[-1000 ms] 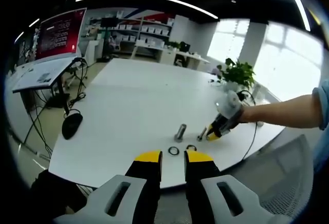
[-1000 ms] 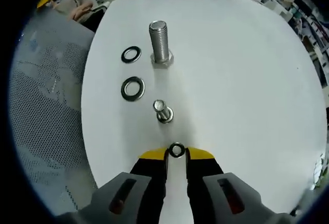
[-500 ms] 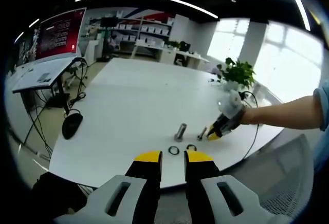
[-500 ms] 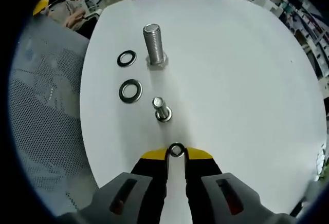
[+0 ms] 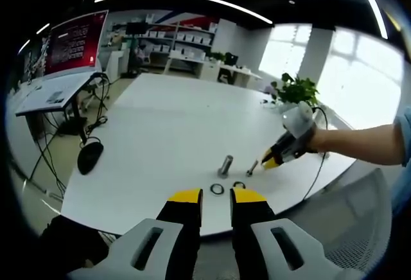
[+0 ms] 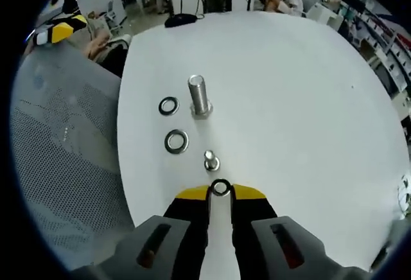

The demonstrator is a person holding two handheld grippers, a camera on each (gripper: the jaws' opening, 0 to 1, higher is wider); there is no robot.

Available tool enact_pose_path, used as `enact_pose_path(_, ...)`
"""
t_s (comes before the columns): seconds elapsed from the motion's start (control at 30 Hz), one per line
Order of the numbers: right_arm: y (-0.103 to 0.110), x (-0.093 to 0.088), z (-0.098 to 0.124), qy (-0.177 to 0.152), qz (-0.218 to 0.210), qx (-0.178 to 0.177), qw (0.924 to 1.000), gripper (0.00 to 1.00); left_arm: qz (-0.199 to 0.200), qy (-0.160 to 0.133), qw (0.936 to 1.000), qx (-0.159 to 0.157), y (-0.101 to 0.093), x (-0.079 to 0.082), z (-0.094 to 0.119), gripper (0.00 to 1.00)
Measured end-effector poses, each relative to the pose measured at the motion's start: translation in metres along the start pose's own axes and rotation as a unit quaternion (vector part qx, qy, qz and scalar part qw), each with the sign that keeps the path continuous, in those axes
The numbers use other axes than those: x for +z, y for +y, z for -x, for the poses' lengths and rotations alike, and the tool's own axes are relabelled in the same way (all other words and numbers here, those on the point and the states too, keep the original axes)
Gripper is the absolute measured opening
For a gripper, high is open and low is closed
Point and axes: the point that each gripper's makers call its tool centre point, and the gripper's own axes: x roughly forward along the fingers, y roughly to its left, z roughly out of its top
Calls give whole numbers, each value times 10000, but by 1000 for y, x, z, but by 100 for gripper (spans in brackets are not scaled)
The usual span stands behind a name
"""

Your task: Place the washer onto the threaded stud by aligning its center hole with the stud, sliding it down to the base, and recovering from edge contact or off-axis alignment until the washer reaches the visible bottom stop.

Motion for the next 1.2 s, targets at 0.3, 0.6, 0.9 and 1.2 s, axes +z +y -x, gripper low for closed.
enact_pose_path(0.3,4,22,13,-252,32,64,9997,13,3,0,10000,10,0,0,0,14)
enact_pose_path(0.6,8,33,16,17,622,175,9979,13,9,5,10000,19,1,0,0,14)
enact_pose_path(0.9,11,33,5,533,1120,369,9916,13,22,-11,10000,29,1,0,0,14)
enact_pose_path(1.2,11,30,-6,821,1288,450,9872,13,19,-6,10000,27,1,0,0,14)
